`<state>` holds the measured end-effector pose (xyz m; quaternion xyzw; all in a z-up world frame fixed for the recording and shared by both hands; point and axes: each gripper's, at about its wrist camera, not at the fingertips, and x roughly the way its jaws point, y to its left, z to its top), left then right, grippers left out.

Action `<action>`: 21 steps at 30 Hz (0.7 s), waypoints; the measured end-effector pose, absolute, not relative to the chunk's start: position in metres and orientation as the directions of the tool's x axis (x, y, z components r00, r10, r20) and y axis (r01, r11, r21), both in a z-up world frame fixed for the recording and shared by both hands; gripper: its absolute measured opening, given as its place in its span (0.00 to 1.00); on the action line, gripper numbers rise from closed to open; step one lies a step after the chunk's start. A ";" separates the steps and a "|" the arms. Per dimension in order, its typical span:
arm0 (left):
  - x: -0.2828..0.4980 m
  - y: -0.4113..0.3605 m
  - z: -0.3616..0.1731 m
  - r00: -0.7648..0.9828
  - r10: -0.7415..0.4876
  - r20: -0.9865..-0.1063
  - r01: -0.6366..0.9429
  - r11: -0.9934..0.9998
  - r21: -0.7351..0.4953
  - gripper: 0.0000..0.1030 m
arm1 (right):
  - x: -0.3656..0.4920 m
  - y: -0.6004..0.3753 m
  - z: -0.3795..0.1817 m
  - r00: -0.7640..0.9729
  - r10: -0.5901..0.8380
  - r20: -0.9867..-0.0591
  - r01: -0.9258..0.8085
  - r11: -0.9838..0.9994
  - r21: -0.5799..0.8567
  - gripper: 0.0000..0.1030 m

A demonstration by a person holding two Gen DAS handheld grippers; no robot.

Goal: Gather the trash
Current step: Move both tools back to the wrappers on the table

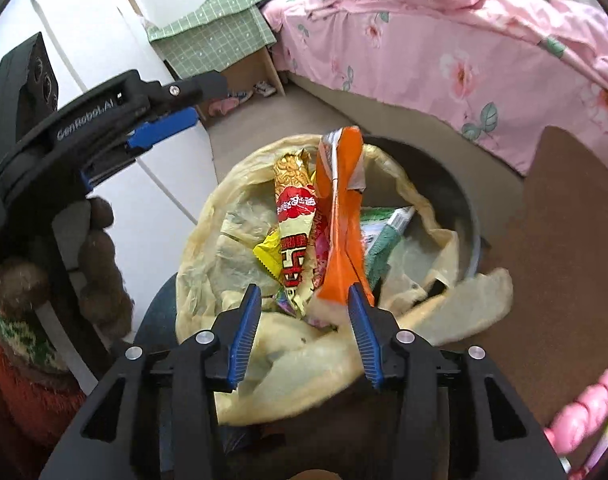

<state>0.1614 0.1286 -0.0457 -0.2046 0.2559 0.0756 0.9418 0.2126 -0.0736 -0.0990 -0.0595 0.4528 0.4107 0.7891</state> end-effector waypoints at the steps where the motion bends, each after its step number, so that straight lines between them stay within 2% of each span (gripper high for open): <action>1: 0.157 0.127 -0.038 0.866 0.043 -0.498 -0.241 0.909 -0.341 0.52 | 0.209 -0.080 -0.095 0.275 0.594 -0.756 -0.699 0.663 0.267 0.41; 8: 0.136 0.109 -0.010 0.900 0.020 -0.435 -0.180 0.927 -0.329 0.53 | 0.169 -0.166 -0.059 0.480 0.550 -0.684 -0.603 0.773 0.199 0.41; 16: 0.137 0.033 -0.009 0.879 -0.167 -0.447 0.035 0.957 -0.289 0.54 | 0.123 -0.267 -0.042 0.682 0.397 -0.614 -0.406 0.904 0.134 0.41; 21: 0.142 -0.022 -0.016 0.829 -0.285 -0.481 0.172 0.949 -0.265 0.54 | 0.102 -0.320 -0.040 0.745 0.307 -0.592 -0.291 0.948 0.125 0.42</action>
